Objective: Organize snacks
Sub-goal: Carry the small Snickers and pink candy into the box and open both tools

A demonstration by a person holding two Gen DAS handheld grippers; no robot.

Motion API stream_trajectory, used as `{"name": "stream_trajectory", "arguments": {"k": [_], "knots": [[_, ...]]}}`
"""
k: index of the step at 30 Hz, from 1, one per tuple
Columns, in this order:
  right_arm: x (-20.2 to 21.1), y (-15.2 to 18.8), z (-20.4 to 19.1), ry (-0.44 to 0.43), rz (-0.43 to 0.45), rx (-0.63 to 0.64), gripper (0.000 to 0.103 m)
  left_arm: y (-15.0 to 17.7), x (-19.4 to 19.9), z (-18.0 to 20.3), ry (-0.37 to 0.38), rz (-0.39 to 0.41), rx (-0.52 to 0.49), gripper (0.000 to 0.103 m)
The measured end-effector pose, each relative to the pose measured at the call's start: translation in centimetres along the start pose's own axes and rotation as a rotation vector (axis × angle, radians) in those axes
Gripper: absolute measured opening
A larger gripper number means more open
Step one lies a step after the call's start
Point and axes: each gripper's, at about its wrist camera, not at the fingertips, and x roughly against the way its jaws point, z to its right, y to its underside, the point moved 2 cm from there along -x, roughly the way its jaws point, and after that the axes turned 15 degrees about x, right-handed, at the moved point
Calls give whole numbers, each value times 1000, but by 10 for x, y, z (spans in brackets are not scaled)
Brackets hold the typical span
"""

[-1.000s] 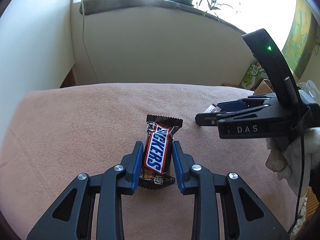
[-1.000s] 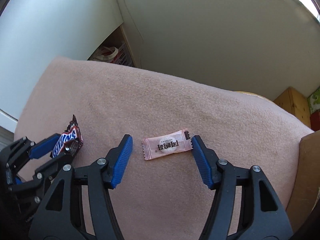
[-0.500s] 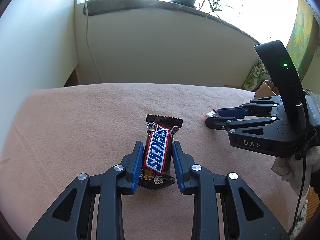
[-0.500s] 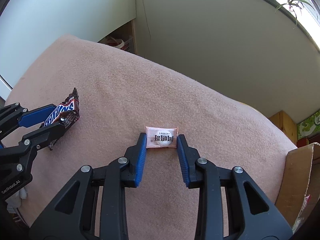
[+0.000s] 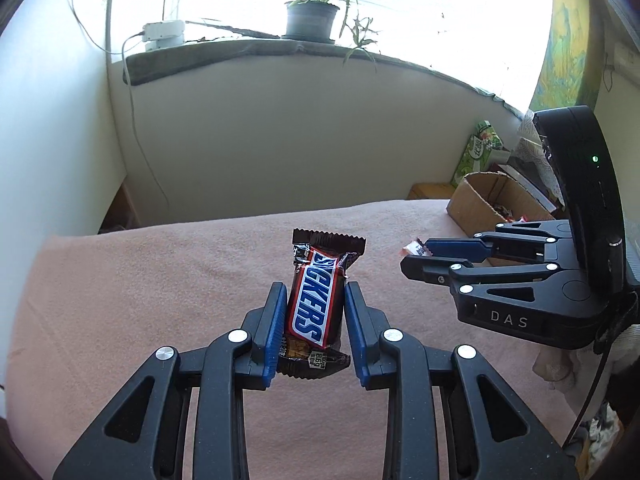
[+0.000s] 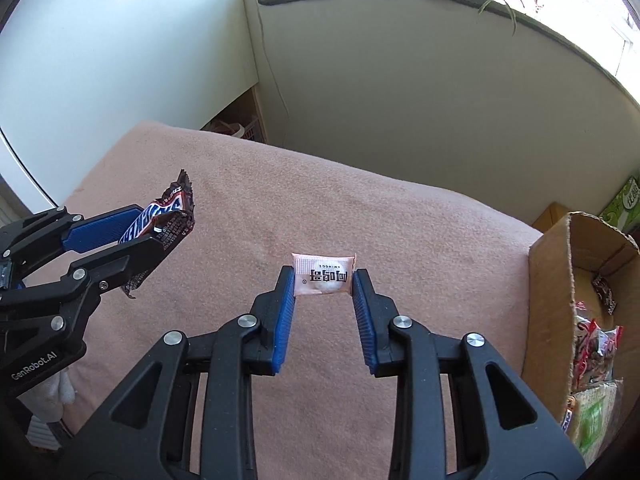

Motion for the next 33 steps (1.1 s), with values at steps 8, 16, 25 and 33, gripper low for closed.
{"name": "stream_trajectory", "arguments": {"k": [8, 16, 25, 33], "knots": [[62, 22, 54, 79, 72, -62, 30, -6, -13, 64, 85, -6, -58, 28], [96, 74, 117, 198, 68, -154, 30, -15, -37, 132, 181, -27, -105, 28], [102, 109, 155, 250, 43, -212, 30, -21, -74, 184, 214, -71, -131, 28], [101, 120, 162, 246, 49, -232, 30, -21, -89, 209, 218, -85, -156, 28]]}}
